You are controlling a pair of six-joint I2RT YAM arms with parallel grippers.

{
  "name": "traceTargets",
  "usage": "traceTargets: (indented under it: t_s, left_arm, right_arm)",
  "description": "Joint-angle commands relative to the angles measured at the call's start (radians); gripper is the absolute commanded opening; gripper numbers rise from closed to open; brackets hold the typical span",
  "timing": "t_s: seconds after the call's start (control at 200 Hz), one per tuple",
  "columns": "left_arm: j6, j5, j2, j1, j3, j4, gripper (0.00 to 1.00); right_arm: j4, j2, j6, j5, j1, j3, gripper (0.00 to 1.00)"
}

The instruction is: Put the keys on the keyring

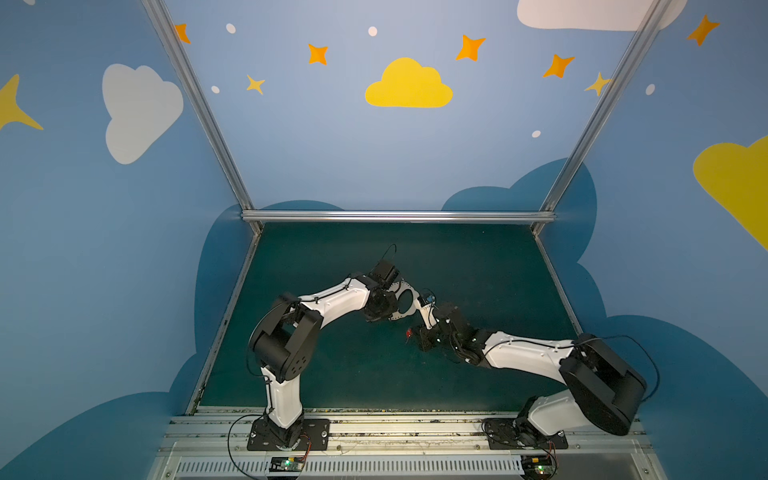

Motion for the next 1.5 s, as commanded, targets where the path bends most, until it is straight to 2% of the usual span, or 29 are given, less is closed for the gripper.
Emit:
traceTargets:
  t_s: [0.0,0.1,0.295,0.671,1.497]
  left_arm:
    - [-0.071,0.025,-0.029,0.008,-0.035,0.077,0.04]
    - [-0.094,0.065,-0.025,0.010,-0.046,0.100,0.04]
    - [-0.116,0.064,-0.022,0.009,-0.055,0.128,0.04]
    - [-0.135,0.068,-0.030,0.011,-0.068,0.153,0.04]
    - [-0.177,0.065,-0.049,0.017,-0.083,0.192,0.04]
  right_arm:
    - [0.074,0.056,0.033,-0.013,-0.006,0.044,0.00]
    - [0.085,0.103,0.043,0.002,-0.006,0.090,0.00]
    - [0.095,0.147,0.059,0.019,-0.009,0.137,0.00]
    - [0.127,0.158,0.110,0.050,-0.020,0.136,0.00]
    - [0.121,0.228,0.120,-0.024,-0.010,0.186,0.00]
